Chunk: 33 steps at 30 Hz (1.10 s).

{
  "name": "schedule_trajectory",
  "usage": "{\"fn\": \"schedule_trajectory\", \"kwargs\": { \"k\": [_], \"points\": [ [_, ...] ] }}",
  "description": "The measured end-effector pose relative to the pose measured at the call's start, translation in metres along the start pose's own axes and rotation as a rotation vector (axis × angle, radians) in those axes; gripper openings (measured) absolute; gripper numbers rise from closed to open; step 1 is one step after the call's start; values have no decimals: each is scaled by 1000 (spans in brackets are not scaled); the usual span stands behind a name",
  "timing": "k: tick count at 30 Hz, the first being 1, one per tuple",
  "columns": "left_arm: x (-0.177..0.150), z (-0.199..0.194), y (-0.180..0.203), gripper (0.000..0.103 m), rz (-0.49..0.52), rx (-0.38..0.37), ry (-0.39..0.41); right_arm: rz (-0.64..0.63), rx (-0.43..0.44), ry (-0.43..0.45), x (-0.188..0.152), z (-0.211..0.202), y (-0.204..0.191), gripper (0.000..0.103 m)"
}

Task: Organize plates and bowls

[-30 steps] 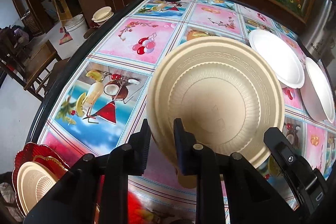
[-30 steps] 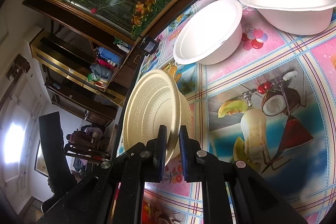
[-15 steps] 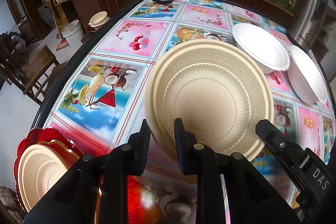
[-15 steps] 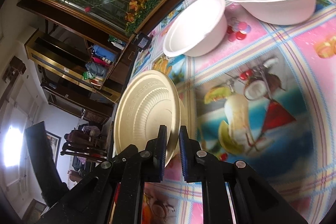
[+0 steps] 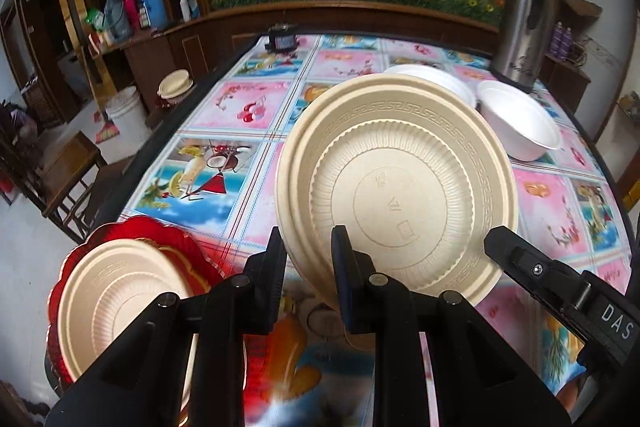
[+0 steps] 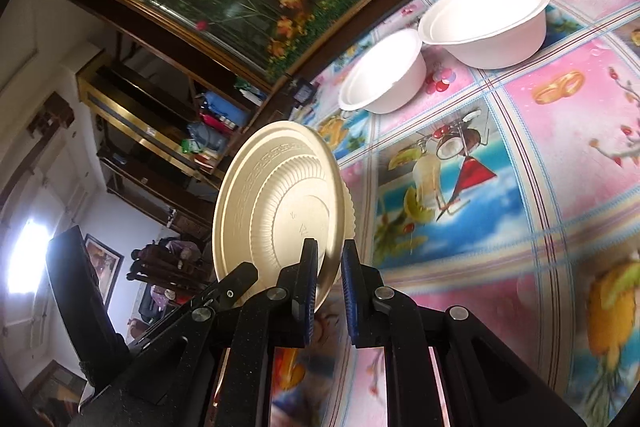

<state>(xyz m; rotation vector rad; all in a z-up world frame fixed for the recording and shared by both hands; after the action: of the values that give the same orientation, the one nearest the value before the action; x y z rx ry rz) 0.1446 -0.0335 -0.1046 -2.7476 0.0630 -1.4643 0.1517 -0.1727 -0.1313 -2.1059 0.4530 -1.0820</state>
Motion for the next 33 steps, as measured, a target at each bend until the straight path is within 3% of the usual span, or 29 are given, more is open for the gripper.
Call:
{"fn": "schedule_trajectory", "kwargs": {
  "k": [14, 33],
  "points": [
    [1, -47, -37, 20, -36, -1, 102, -67, 69, 9, -15, -28, -48, 12],
    [-21, -68, -118, 20, -145, 84, 122, -161, 137, -105, -74, 2, -116, 13]
  ]
}}
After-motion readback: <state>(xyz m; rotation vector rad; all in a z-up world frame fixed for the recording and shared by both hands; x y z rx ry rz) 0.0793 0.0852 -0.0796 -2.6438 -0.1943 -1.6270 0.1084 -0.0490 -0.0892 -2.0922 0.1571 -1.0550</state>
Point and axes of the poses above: each gripper's, at about its wrist camera, not at the fingertips, and z roughly the way its jaws point, y to its right, x to its top, the point moved 7 cm from there along z, roughly the way its jaws point, and after that the axes turned 12 degrees about y, right-handed, at the moved point
